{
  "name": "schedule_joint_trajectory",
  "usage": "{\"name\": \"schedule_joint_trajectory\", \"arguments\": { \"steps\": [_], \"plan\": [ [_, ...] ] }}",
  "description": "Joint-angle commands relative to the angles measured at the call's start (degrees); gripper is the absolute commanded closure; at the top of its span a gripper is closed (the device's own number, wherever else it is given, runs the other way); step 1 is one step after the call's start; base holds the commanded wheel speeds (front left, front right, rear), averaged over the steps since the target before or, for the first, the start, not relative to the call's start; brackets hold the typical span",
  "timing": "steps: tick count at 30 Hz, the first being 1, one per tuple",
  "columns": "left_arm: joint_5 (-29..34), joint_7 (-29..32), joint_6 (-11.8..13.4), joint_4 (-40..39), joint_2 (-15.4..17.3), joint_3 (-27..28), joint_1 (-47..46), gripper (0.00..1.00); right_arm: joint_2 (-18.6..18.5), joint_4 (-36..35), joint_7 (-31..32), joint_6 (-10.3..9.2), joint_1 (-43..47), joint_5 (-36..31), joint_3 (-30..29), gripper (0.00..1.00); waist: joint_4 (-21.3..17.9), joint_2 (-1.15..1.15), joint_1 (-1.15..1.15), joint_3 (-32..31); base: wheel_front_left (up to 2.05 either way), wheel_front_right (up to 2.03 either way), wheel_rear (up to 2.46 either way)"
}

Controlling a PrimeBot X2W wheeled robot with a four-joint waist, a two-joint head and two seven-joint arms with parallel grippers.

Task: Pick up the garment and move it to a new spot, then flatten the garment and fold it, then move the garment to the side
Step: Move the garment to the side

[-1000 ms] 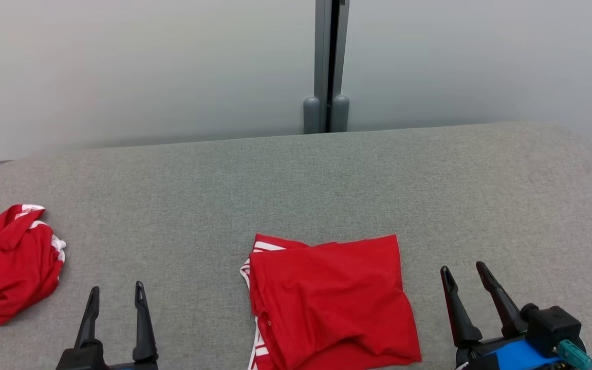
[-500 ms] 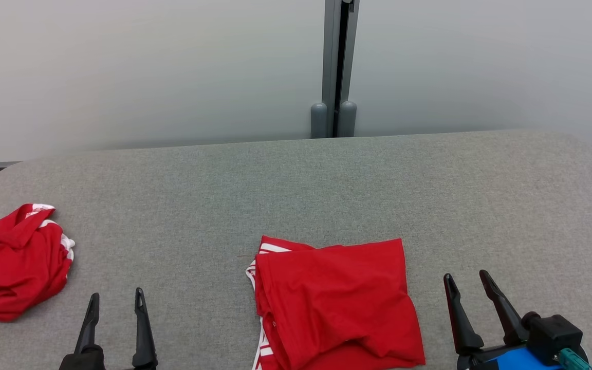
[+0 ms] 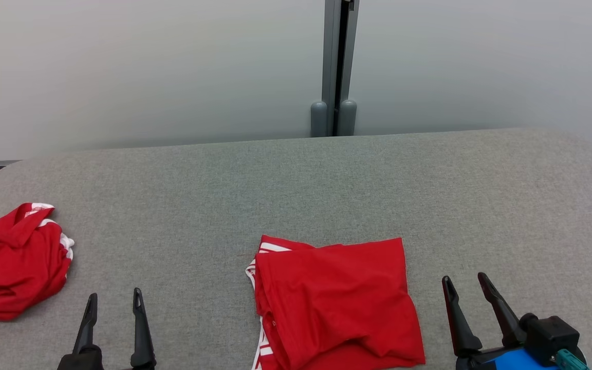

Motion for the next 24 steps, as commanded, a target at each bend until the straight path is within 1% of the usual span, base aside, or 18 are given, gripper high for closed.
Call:
{"name": "schedule_joint_trajectory", "arguments": {
  "steps": [1, 5, 7, 14, 18, 23, 24],
  "plan": [
    [0.2, -0.3, -0.3, 0.1, 0.0, 0.3, -0.5, 0.00, 0.2, 0.2, 0.0, 0.01, 0.6, -0.4, -0.1, 0.00, 0.0, 0.00, 0.00, 0.0, 0.00, 0.00, 0.00],
    [0.2, -0.3, -0.3, 0.0, 0.0, 0.4, -0.6, 0.00, 0.2, 0.7, 0.0, 0.01, 0.0, 0.0, 0.0, 0.00, 0.1, 0.00, 0.00, 0.1, 0.00, 0.00, 0.00],
    [0.0, -0.3, -0.2, -0.1, 0.0, 0.5, -0.7, 0.00, -0.5, 1.2, 0.0, 0.01, -1.3, -0.1, 1.1, 0.00, 0.0, 0.00, 0.00, 0.2, 0.00, 0.00, 0.00],
    [0.0, -0.2, -0.4, 0.0, 0.0, 0.3, -1.7, 0.00, -2.6, 5.7, 0.0, 0.01, -8.7, -0.2, 4.8, 0.00, 0.2, 0.00, 0.00, 1.2, 0.00, 0.00, 0.00],
    [0.1, -0.2, -0.5, -0.1, 0.0, -0.1, -2.5, 0.00, -2.7, 10.8, 0.5, 0.01, -14.0, -0.4, 6.4, 0.00, 0.8, 0.00, 0.00, 2.4, 0.00, 0.00, 0.00],
    [0.0, -0.2, -0.4, -0.1, 0.0, -0.3, -3.6, 0.00, -2.9, 18.7, 1.2, 0.01, -18.3, -0.4, 8.0, 0.00, 2.0, 0.00, 0.00, 3.8, 0.00, 0.00, 0.00],
    [-0.1, -0.3, -0.3, -0.1, 0.0, -0.5, -3.9, 0.00, -2.7, 21.4, 1.0, 0.01, -19.3, -0.6, 8.3, 0.00, 2.5, 0.00, 0.00, 4.4, 0.00, 0.00, 0.00]
  ]
}}
